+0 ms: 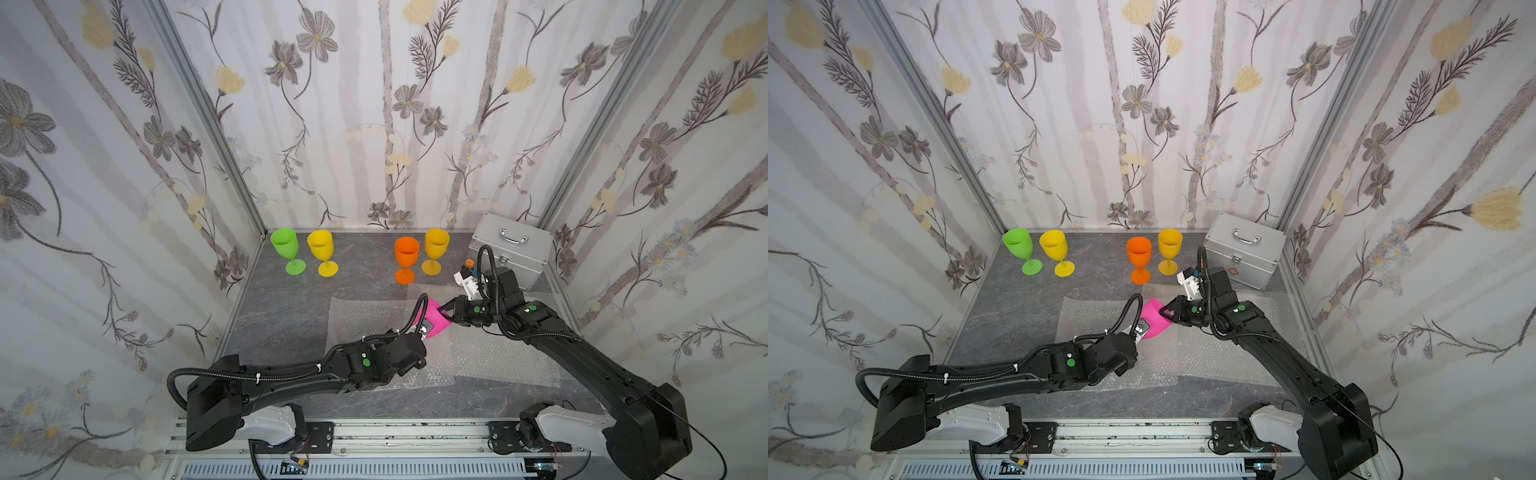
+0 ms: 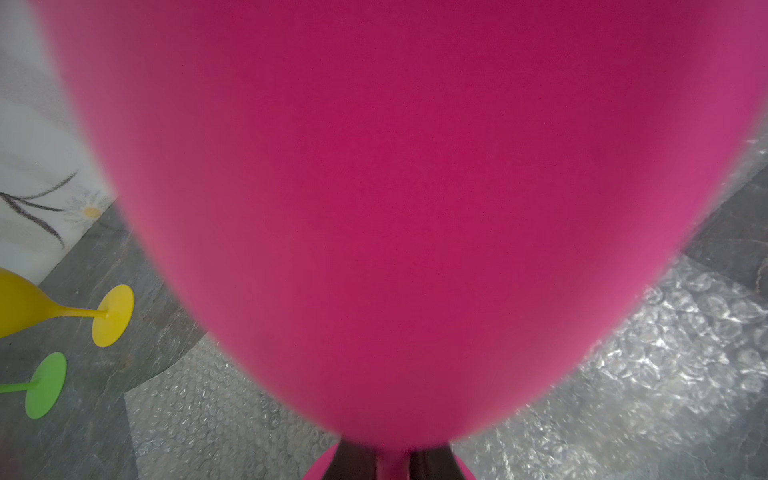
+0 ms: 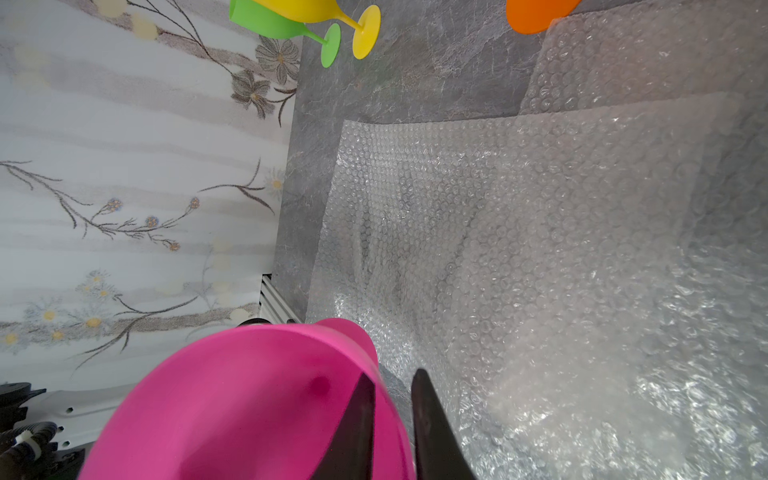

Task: Unpack wine glasses from bubble wrap
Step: Pick up the wine glass from the bubble wrap, then place the wine glass at the center of the board.

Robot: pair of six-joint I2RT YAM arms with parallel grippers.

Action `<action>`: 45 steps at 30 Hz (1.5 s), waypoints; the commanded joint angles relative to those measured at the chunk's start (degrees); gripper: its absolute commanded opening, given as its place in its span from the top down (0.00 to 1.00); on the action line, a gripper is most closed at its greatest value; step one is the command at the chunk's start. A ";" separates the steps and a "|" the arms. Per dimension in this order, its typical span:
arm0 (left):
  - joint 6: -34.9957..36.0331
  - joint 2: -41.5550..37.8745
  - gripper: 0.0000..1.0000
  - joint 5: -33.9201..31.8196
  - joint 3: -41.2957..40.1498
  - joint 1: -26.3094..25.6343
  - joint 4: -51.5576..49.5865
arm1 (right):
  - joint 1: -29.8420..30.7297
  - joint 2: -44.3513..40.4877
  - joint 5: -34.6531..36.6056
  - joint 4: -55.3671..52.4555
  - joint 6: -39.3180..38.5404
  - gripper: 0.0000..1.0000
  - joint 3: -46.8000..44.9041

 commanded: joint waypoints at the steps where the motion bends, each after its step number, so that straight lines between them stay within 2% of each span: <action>1: 0.80 0.27 0.93 -2.24 0.04 -0.40 2.70 | 0.04 0.25 0.25 1.29 0.33 0.89 -0.01; 5: 0.89 0.37 0.92 -3.33 -0.18 -0.80 3.06 | 0.05 0.25 1.48 1.22 0.56 0.95 -0.01; 11: 2.15 -0.82 0.87 -4.23 -1.17 -1.12 4.96 | 0.06 0.12 3.88 0.63 0.93 0.99 -0.09; 14: 2.37 -1.12 0.78 -4.85 -1.36 -1.24 5.05 | -0.02 -0.02 4.50 0.61 1.08 1.00 -0.18; 19: 1.08 -3.22 0.55 -5.58 -2.47 -1.00 5.64 | -0.04 -0.22 6.44 0.70 1.29 1.00 0.07; 21: -0.40 -5.40 0.52 -4.60 -3.20 -0.22 5.88 | -0.09 -0.32 8.03 0.39 1.34 1.00 0.79; 27: -10.02 -15.61 0.49 3.30 -8.68 7.98 8.02 | 0.64 0.35 16.13 -3.03 -0.92 1.00 6.27; 31: -18.11 -20.29 0.47 10.33 -11.06 17.25 5.85 | 3.44 3.80 22.03 -3.99 -2.28 1.00 11.27; 35: -24.72 -21.38 0.47 16.62 -12.23 25.41 2.78 | 7.14 10.95 29.79 -6.25 -4.96 1.00 19.99; 38: -28.61 -20.78 0.47 20.95 -13.04 30.35 1.01 | 9.25 17.77 32.68 -7.36 -7.02 1.00 27.37; 45: -33.30 -18.88 0.49 27.58 -13.84 37.77 -2.07 | 11.45 31.54 38.43 -11.10 -10.34 1.00 43.18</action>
